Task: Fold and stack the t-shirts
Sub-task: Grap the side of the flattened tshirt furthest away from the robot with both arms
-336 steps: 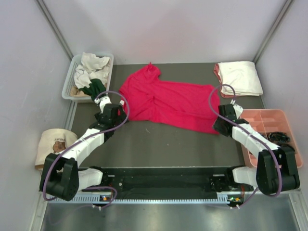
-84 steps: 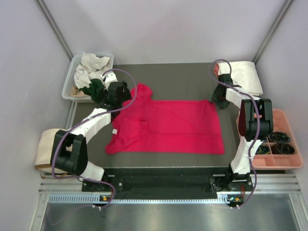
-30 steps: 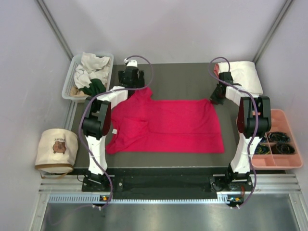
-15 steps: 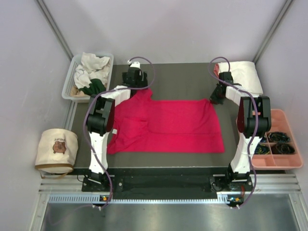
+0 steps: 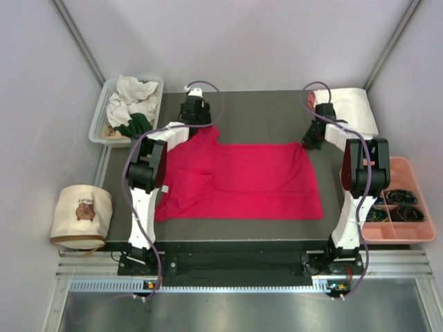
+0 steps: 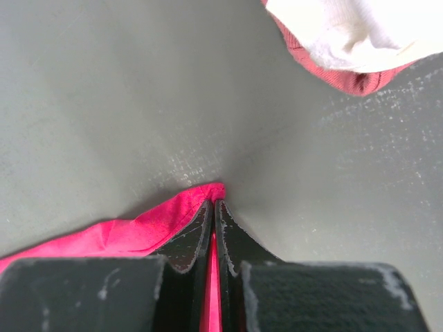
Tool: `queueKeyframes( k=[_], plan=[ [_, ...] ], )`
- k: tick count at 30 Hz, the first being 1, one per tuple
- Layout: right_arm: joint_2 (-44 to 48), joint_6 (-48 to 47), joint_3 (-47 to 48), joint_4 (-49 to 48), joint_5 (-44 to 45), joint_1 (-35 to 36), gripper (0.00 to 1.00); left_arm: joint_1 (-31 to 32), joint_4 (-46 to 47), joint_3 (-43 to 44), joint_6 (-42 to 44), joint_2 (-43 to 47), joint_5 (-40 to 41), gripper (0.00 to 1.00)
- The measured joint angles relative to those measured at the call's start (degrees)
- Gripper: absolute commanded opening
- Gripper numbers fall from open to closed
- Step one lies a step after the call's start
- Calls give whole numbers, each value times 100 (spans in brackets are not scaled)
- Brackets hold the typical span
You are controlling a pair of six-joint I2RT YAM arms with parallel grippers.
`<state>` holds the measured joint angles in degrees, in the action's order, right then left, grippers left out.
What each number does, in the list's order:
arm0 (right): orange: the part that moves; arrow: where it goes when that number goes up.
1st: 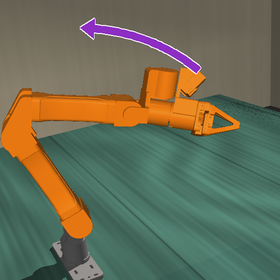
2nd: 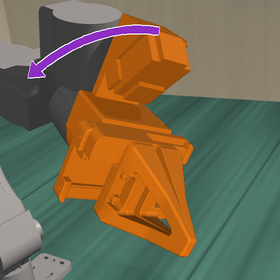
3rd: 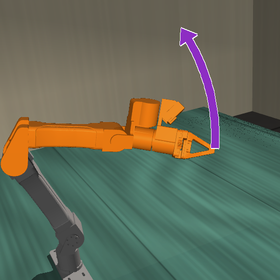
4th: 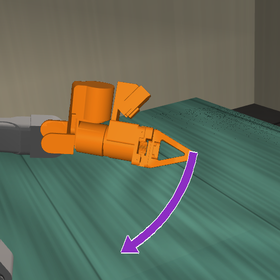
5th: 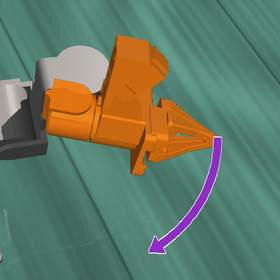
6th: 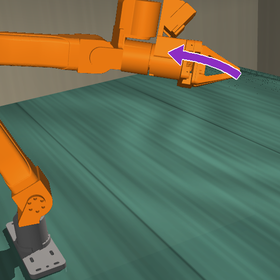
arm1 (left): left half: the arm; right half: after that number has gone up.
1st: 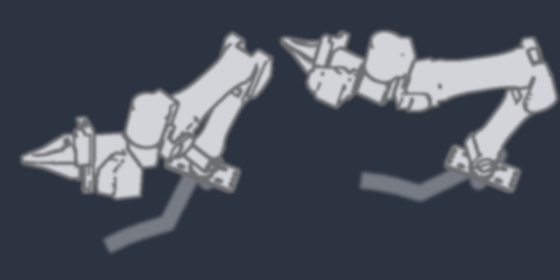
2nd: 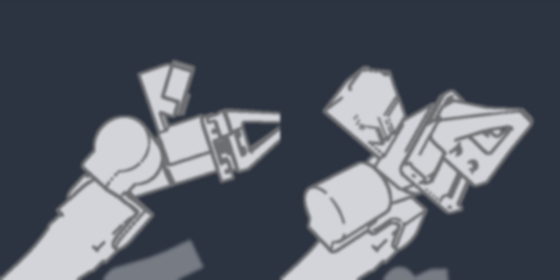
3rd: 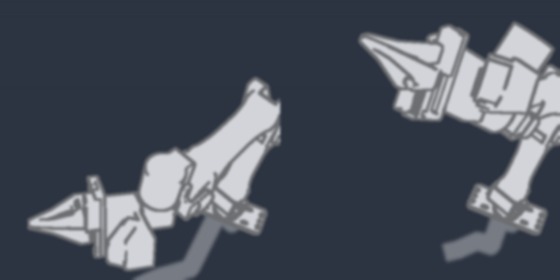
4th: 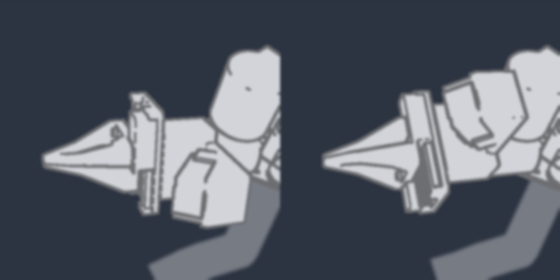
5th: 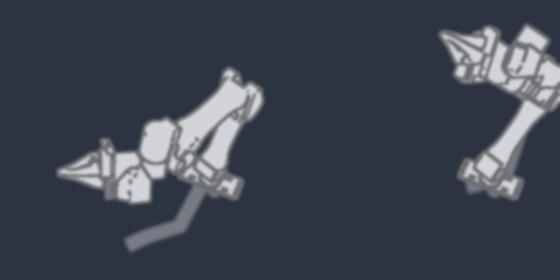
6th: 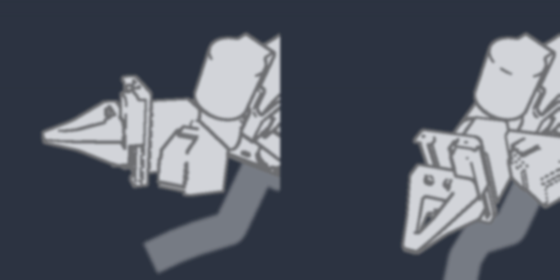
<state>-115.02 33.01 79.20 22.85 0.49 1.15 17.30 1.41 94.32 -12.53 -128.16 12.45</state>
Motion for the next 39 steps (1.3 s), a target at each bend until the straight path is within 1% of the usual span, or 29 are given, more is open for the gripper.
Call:
queueKeyframes(
  k=[3,12,18,19,21,27,39],
  plan=[
    [0,0,0,0,-24,-11,0,0,-7,94,-24,-50,-24,61],
    [-2,-2,0,-13,-85,-22,0,0,-13,234,-90,-238,-98,56],
    [-4,-2,0,-17,-114,-22,0,0,-15,245,-109,-337,-107,49],
    [-4,0,0,-17,-116,-22,0,0,-15,245,-109,-343,-107,46],
    [-13,0,0,-24,-131,-22,0,0,-15,249,-109,-365,-107,44],
    [-26,0,0,-70,-199,-28,0,0,-17,282,-109,-365,-107,47],
    [-31,0,0,-81,-223,-31,0,0,-17,306,-109,-365,-105,46]
  ],
)
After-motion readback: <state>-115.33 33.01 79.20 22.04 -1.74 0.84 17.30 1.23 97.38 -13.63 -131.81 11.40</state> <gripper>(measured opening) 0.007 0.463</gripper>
